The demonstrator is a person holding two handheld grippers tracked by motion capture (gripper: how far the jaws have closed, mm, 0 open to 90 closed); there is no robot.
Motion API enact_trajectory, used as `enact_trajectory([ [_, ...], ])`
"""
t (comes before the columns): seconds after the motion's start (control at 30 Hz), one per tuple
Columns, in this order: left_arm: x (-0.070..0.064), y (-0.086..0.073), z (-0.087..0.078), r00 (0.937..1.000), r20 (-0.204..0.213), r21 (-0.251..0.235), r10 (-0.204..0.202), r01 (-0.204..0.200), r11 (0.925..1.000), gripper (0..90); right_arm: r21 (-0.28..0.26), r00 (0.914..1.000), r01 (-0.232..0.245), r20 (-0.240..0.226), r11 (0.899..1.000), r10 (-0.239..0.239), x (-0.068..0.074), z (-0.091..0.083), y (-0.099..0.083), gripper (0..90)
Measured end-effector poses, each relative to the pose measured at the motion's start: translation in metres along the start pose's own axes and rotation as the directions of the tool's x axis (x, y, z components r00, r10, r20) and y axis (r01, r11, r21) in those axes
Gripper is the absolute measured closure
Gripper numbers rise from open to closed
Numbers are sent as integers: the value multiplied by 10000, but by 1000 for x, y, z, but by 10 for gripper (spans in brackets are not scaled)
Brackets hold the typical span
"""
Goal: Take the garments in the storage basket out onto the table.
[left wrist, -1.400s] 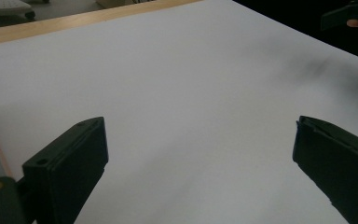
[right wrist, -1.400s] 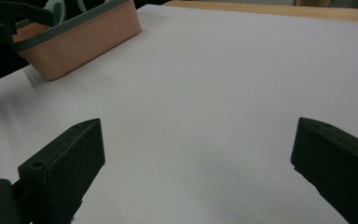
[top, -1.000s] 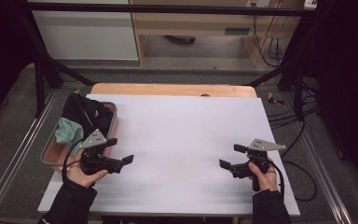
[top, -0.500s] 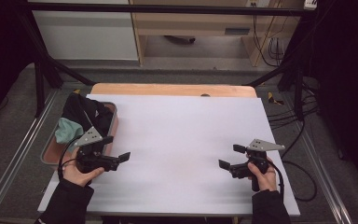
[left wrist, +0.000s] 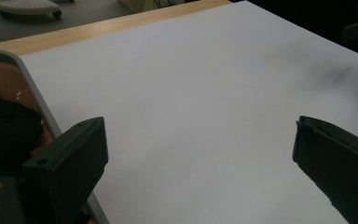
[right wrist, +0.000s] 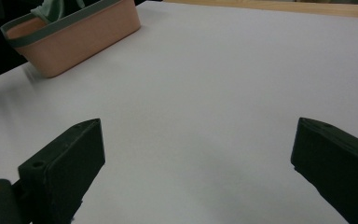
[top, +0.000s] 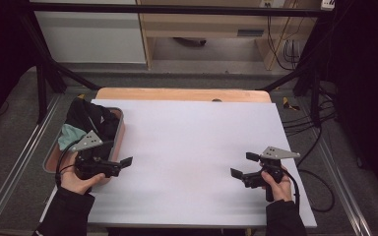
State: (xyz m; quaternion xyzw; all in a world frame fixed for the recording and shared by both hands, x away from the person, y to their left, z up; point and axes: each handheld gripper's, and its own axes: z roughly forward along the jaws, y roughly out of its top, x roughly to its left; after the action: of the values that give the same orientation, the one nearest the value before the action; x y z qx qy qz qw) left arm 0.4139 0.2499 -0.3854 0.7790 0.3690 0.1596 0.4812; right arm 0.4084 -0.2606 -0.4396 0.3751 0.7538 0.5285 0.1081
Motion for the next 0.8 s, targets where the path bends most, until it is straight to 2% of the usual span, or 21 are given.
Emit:
enact_trajectory([
  [0.8, 18, 4, -12, 9979, -606, 152, -217, 227, 9996, 27, -10, 10000, -34, 42, 10000, 34, 0, 0, 0, 31],
])
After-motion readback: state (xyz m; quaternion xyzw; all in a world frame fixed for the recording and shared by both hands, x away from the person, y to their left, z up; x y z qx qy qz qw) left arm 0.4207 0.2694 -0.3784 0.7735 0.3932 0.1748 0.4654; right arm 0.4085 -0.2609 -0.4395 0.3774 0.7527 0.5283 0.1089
